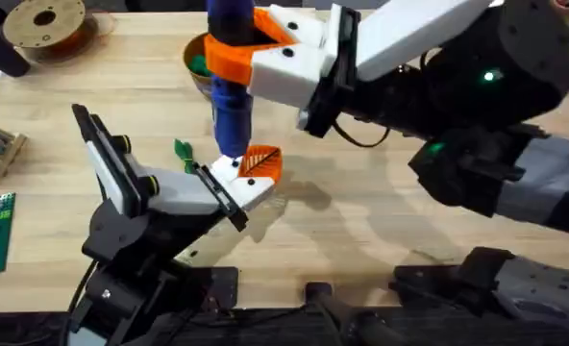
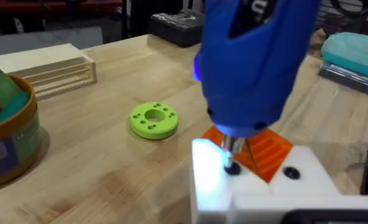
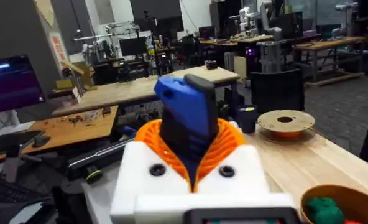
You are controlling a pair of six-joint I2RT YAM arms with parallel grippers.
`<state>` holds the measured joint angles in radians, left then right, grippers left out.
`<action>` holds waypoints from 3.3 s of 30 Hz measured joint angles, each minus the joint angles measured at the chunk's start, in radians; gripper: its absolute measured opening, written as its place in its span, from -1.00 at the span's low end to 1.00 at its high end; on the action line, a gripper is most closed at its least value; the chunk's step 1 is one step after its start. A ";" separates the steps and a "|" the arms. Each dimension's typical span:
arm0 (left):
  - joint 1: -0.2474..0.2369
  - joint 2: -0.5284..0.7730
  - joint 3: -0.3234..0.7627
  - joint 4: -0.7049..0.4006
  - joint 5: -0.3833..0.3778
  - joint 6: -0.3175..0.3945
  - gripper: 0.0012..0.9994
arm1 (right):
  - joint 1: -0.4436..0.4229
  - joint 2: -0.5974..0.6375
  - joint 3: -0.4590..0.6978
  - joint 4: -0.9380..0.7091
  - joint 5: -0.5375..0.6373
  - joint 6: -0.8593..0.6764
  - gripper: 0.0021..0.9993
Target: Pick up the gripper from the table and insert it into the empty holder that is missing its gripper. Then pick up a screw, insert it into the mounting hole, and use the screwdriver to tighten it. Finally, clean up the table by picking up the vegetable and placing it into the bucket.
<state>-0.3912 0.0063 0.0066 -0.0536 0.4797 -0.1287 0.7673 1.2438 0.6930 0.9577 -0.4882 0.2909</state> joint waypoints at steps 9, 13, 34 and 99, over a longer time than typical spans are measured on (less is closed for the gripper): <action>0.000 0.000 0.000 0.000 0.000 0.000 -0.99 | 0.000 0.000 0.000 0.005 -0.006 0.000 -0.95; 0.000 0.000 0.000 0.000 0.000 0.000 -0.99 | 0.000 0.000 0.000 0.006 -0.006 0.000 -0.95; 0.000 0.000 0.000 -0.001 -0.001 -0.003 -0.99 | -0.003 0.000 0.001 -0.027 -0.005 0.000 -0.95; 0.000 0.000 0.000 0.000 0.000 -0.003 -0.99 | -0.584 0.259 0.081 -1.057 0.535 -1.477 0.97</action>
<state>-0.3912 0.0063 0.0067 -0.0536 0.4795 -0.1314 0.1830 1.5028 0.7744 -0.0994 0.0471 -1.1863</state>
